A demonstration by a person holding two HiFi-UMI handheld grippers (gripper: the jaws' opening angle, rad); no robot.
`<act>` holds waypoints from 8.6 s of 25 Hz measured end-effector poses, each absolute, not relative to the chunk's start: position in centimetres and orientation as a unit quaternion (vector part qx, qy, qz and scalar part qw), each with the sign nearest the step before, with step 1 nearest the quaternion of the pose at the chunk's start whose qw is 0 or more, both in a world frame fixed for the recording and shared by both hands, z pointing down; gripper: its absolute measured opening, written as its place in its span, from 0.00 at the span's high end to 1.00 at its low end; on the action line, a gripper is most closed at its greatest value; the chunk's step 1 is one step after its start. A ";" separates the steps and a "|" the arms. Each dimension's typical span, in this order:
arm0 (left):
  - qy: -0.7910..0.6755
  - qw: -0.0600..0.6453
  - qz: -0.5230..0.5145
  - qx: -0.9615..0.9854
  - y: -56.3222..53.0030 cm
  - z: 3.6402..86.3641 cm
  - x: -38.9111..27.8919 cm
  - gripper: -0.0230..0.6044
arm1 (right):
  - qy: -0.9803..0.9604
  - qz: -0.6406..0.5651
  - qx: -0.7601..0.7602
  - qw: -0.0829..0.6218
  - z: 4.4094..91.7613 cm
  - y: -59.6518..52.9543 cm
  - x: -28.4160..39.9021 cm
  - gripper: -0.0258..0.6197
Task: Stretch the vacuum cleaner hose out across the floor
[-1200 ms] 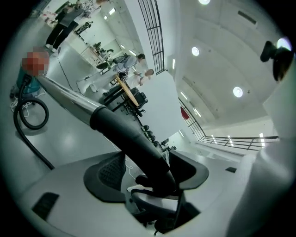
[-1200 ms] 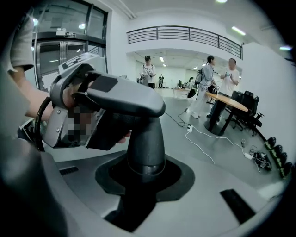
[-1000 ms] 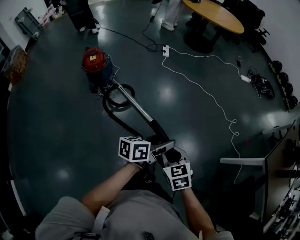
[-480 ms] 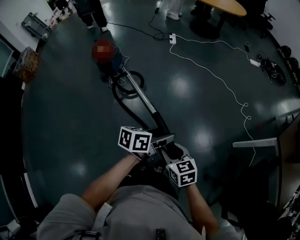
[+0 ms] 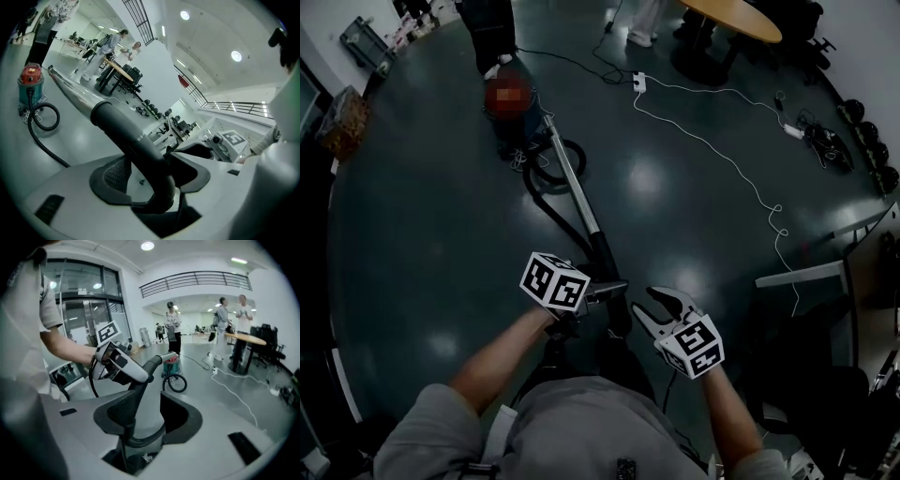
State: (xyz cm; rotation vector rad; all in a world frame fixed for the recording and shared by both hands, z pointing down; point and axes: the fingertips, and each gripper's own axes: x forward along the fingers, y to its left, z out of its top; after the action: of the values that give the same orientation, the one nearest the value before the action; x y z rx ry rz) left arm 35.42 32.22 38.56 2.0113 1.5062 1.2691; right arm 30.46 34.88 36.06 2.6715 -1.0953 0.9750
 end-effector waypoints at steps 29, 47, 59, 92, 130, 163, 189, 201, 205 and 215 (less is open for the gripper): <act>0.579 -0.028 0.566 0.586 2.8 44.3 10.4 0.64 | -0.830 0.214 0.237 0.457 43.3 1.9 12.6 0.69; 0.466 0.103 0.561 0.677 0.2 49.6 7.6 0.96 | -0.871 0.440 0.000 0.217 55.8 4.7 1.8 0.78; 0.228 0.148 0.489 0.829 -9.0 42.0 5.1 0.96 | -0.881 0.379 0.174 0.224 45.0 -3.8 2.0 0.78; 0.425 0.134 0.274 0.852 -8.3 29.4 -5.5 0.52 | -0.540 0.284 0.786 0.102 39.2 -12.8 -14.8 0.74; 0.760 -0.202 0.270 0.555 -19.5 27.1 -10.6 0.53 | -0.232 0.119 0.814 0.519 24.2 -8.2 9.6 0.68; 0.777 -0.400 0.296 0.385 -3.7 37.6 -32.4 0.60 | -0.102 0.442 0.863 0.223 41.9 13.9 -32.4 0.68; 0.818 -0.338 0.268 0.381 -21.6 37.4 -46.4 0.61 | -0.196 0.551 0.789 0.187 49.6 -7.8 -49.6 0.68; 0.765 -0.381 0.298 0.425 -21.7 38.2 -52.7 0.61 | -0.108 0.502 0.849 0.128 47.2 -0.5 -54.7 0.62; 0.739 -0.389 0.320 0.447 -20.3 39.7 -55.5 0.61 | -0.074 0.474 0.875 0.057 46.5 3.1 -60.1 0.62; 0.685 -0.434 0.352 0.468 -17.7 42.5 -64.2 0.61 | -0.278 0.331 0.897 0.090 38.3 -4.7 -66.9 0.63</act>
State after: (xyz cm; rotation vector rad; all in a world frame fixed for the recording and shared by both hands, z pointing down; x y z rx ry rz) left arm -64.21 -17.69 42.50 2.0972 3.0686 1.5792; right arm -66.89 -4.69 38.35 2.6675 -0.8278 0.9849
